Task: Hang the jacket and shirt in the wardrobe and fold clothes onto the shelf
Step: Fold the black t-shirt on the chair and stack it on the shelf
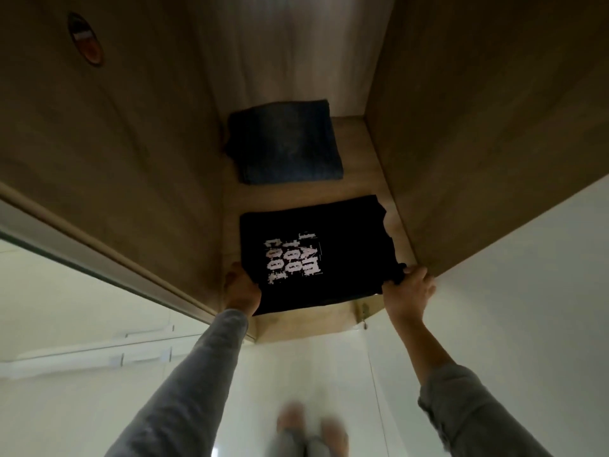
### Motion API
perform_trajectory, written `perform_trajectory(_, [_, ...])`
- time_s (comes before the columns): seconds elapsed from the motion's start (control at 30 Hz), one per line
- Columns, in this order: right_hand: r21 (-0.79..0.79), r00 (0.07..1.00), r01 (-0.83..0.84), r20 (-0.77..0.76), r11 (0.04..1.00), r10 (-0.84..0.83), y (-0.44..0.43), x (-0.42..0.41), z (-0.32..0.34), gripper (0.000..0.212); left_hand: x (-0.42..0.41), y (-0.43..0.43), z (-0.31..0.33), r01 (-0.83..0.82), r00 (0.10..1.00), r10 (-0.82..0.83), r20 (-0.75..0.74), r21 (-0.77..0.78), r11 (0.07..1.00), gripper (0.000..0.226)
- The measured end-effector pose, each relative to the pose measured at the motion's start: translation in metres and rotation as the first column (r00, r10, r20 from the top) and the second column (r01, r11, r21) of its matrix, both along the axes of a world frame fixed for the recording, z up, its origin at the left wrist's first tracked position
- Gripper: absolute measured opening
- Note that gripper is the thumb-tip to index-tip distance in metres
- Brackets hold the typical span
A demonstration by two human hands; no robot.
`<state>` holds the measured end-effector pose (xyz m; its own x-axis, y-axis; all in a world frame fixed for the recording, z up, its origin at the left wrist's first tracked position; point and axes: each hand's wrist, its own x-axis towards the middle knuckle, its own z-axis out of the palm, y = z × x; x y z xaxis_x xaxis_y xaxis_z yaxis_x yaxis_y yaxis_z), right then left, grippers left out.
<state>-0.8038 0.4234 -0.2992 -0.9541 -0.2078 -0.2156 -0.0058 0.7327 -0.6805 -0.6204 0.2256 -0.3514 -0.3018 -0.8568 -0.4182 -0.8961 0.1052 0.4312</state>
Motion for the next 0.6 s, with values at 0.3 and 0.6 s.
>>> perform_trajectory(0.3, [0.238,0.697,-0.593,-0.326,0.769,0.639,-0.029,-0.015,-0.036,0.055,-0.026,0.027,-0.009,0.455,0.862,-0.507,0.011,-0.458,0.764,0.053])
perform_trajectory(0.6, [0.597,0.603,-0.598,-0.105,0.535,0.791,-0.049,-0.013,-0.091,0.098,-0.021,0.020,-0.058,0.480,0.865,-0.487,0.118,-0.474,0.738,0.069])
